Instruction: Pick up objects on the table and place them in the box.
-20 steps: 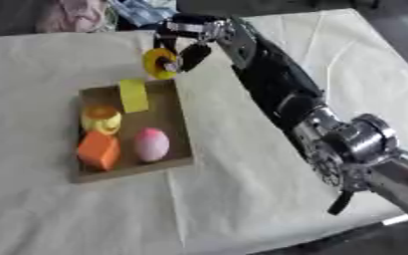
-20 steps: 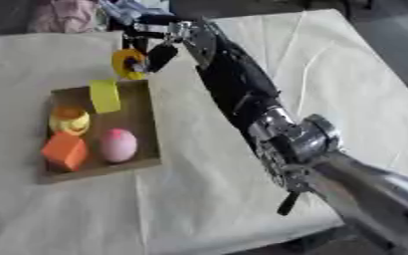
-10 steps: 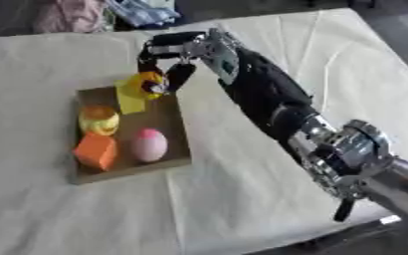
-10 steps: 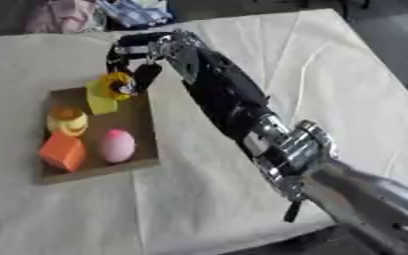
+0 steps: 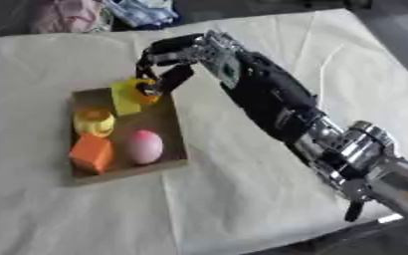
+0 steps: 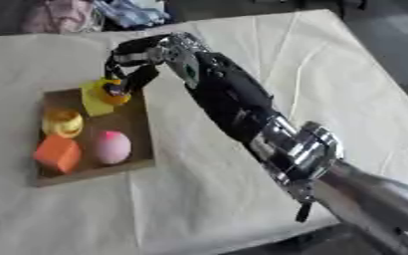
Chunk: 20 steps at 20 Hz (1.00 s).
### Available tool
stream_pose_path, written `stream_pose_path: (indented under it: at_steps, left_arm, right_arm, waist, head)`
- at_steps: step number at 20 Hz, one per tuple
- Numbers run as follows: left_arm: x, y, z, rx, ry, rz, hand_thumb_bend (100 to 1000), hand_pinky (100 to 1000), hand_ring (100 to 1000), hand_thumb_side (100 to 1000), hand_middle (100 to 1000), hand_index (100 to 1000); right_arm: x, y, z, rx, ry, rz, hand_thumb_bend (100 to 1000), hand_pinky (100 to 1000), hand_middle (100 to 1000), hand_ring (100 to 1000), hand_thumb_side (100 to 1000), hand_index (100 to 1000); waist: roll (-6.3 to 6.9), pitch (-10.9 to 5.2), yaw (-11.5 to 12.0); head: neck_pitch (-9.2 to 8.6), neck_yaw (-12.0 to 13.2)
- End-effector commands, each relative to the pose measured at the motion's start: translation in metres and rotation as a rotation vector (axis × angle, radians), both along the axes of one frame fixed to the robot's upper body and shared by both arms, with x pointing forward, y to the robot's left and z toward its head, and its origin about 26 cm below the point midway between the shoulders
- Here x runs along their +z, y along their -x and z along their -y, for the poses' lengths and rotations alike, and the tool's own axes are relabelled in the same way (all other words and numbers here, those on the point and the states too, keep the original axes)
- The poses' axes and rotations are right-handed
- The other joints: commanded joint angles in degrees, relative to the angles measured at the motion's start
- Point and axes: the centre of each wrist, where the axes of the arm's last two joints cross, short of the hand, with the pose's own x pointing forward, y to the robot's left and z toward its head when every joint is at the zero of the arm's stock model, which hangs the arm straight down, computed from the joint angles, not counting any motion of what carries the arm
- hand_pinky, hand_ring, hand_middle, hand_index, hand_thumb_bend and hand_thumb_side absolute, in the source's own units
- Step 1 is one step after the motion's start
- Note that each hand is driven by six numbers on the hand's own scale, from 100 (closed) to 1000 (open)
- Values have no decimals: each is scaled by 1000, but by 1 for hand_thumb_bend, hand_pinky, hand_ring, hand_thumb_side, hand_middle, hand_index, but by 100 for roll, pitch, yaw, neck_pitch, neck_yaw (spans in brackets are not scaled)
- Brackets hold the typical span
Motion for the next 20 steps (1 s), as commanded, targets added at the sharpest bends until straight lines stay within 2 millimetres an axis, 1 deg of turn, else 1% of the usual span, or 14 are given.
stream_pose_path:
  at_steps: [1,4,8,9,10,12,14,15,16,17,18,19,20]
  left_arm:
    - [5,1,-4,13,-12,16,100,692,563,630,562,810]
    - [5,1,-5,18,-14,14,100,692,564,630,562,810]
    - [5,1,-6,25,-17,13,100,692,564,631,562,810]
    - [5,1,-6,25,-17,13,100,692,564,632,562,810]
    - [5,1,-6,25,-17,13,100,692,564,631,562,810]
    - [5,2,-6,26,-18,12,100,692,564,630,562,809]
    - [5,2,-7,29,-18,12,100,692,564,629,562,809]
    - [5,2,-7,30,-18,12,100,692,564,629,562,809]
    - [5,2,-7,31,-18,12,100,692,564,629,563,809]
    - [5,2,-8,32,-17,12,100,692,565,628,563,809]
    - [5,2,-8,33,-17,12,100,692,565,628,563,809]
    - [5,2,-8,34,-17,12,100,692,565,627,563,808]
    - [4,2,-9,36,-18,13,100,692,565,626,563,808]
  right_arm:
    - [16,1,7,344,289,-16,100,869,813,821,1000,912]
    - [17,5,15,353,272,-12,100,872,813,821,1000,910]
    - [24,10,29,354,248,7,100,873,809,820,1000,907]
    - [25,10,32,353,240,9,100,873,809,819,986,905]
    - [26,11,36,351,230,12,100,874,807,818,990,905]
    - [30,14,42,352,206,23,100,874,805,818,956,904]
    - [35,16,47,357,173,39,100,874,802,816,902,902]
    - [39,18,50,359,151,49,100,875,801,815,850,902]
    - [43,20,53,361,125,62,100,875,801,814,821,902]
    - [48,21,57,363,100,75,100,875,800,813,741,904]
    - [54,23,61,365,72,91,100,875,800,813,699,905]
    - [60,26,66,366,39,110,100,874,798,814,603,906]
    - [68,28,72,368,3,132,100,873,796,809,553,907]
  waist:
    - [-77,-84,-29]
    - [-96,-90,-71]
    - [-128,-102,-116]
    - [-133,-105,-122]
    - [-137,-108,-127]
    - [-141,-116,-138]
    - [-142,-125,-147]
    - [-142,-129,-152]
    - [-141,-133,-156]
    - [-140,-136,-162]
    - [-138,-140,-168]
    - [-135,-142,-176]
    - [-133,-144,-184]
  head:
    - [27,20]
    - [27,39]
    - [27,49]
    - [27,53]
    - [27,58]
    - [27,64]
    - [27,63]
    - [27,66]
    - [27,70]
    - [27,77]
    - [27,84]
    - [27,92]
    - [27,98]
